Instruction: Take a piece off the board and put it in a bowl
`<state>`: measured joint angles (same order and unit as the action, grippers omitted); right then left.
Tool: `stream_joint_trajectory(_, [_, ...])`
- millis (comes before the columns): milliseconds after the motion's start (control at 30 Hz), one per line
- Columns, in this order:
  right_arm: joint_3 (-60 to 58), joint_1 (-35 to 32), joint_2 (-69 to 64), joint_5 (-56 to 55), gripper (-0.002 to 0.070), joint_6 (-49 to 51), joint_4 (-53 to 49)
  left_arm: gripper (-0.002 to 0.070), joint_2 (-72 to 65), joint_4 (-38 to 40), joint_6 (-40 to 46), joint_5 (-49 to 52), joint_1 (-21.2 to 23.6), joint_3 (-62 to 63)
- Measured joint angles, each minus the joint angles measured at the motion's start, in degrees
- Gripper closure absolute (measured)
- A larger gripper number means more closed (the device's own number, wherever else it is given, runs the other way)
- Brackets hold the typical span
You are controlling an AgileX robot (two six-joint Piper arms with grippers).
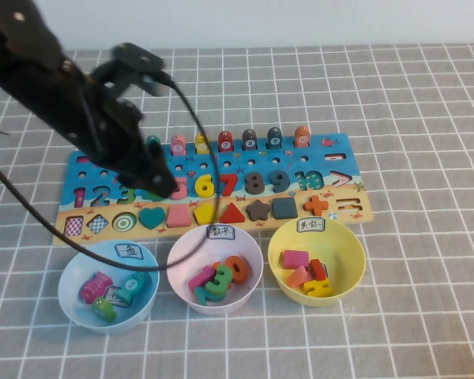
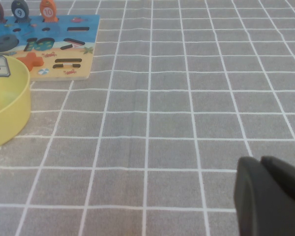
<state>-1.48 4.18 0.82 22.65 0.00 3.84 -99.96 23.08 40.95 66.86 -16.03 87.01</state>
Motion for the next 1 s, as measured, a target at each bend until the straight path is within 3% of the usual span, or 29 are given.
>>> stream_joint_trajectory(167, [0.0, 0.0, 0.0, 0.0, 0.0694, 0.0, 0.0, 0.0392, 0.0, 0.3, -2.1, -2.1, -7.8, -0.2])
stream_joint_trajectory(367, [0.0, 0.0, 0.0, 0.0, 0.0694, 0.0, 0.0, 0.0392, 0.0, 0.0, -8.5, -13.0, -18.8, -0.4])
stream_joint_trajectory(600, [0.0, 0.0, 0.0, 0.0, 0.0694, 0.0, 0.0, 0.0392, -0.7, -9.4, -20.0, -18.6, -29.2, -0.4])
stream_joint_trajectory(767, [0.0, 0.0, 0.0, 0.0, 0.0694, 0.0, 0.0, 0.0392, -3.0, -17.8, -31.5, -19.1, -32.5, -0.4])
stream_joint_trajectory(1000, [0.0, 0.0, 0.0, 0.0, 0.0694, 0.0, 0.0, 0.0392, -7.0, -19.5, -39.2, -19.6, -32.9, -0.4])
